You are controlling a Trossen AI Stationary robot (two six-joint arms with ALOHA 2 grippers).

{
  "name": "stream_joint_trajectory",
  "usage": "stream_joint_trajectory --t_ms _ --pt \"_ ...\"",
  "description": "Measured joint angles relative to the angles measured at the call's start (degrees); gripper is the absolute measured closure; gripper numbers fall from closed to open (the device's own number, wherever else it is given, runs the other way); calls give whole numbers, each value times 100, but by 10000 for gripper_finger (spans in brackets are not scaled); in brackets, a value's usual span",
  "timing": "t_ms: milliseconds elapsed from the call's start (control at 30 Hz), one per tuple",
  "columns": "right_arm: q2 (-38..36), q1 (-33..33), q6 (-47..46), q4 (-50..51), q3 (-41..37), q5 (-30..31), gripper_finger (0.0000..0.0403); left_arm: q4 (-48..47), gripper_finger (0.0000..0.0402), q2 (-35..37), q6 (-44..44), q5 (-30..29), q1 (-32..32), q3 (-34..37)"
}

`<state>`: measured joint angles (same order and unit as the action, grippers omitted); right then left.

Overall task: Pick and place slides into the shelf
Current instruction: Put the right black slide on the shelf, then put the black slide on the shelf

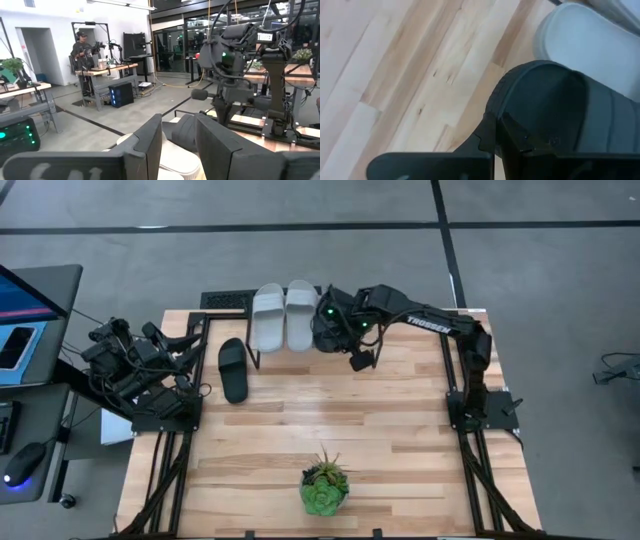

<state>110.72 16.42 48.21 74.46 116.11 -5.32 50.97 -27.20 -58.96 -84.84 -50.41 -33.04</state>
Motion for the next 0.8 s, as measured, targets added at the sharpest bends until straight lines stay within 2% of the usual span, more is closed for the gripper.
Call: stream_joint_trajectory --t_ms 400,800 --pt "200 -21 -111 90 -12 46 399 -8 299 -2 4 -2 -1 0" --pt "203 -16 -365 135 -14 67 327 -8 299 -2 13 -2 0 0"
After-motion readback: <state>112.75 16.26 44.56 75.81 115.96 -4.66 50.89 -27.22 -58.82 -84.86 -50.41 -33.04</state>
